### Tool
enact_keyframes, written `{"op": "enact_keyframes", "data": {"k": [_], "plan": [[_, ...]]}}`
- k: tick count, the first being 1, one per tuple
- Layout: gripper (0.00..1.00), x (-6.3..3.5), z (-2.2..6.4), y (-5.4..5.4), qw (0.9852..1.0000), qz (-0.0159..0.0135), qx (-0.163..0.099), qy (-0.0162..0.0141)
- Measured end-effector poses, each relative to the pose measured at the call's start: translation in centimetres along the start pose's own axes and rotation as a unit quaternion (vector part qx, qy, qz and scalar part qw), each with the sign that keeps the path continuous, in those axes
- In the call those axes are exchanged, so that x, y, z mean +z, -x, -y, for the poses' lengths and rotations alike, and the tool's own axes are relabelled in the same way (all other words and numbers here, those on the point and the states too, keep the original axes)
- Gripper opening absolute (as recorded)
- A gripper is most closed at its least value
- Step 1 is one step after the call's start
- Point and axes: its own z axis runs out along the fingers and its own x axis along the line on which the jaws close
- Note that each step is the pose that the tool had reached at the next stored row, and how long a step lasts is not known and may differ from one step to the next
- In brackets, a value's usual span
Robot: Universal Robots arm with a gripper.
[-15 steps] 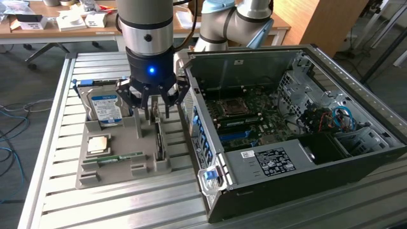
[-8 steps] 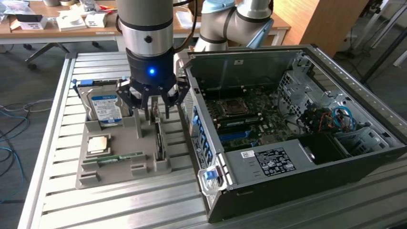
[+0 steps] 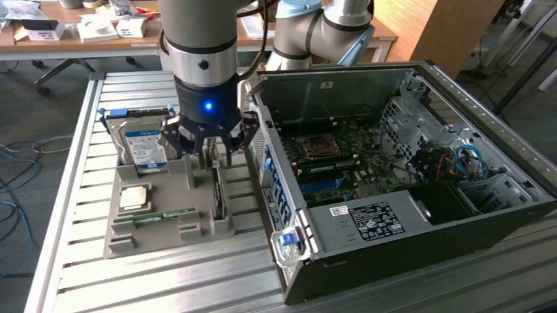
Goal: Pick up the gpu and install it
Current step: 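Pick up the gpu and move the gpu toward the slot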
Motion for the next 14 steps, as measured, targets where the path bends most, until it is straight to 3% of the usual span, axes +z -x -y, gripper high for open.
{"op": "enact_keyframes", "data": {"k": [10, 14], "plan": [[0.49, 0.34, 0.01, 0.00, 1.0000, 0.0001, 0.000, 0.0001], [0.49, 0.92, 0.04, -0.02, 1.0000, 0.0000, 0.000, 0.0000]]}}
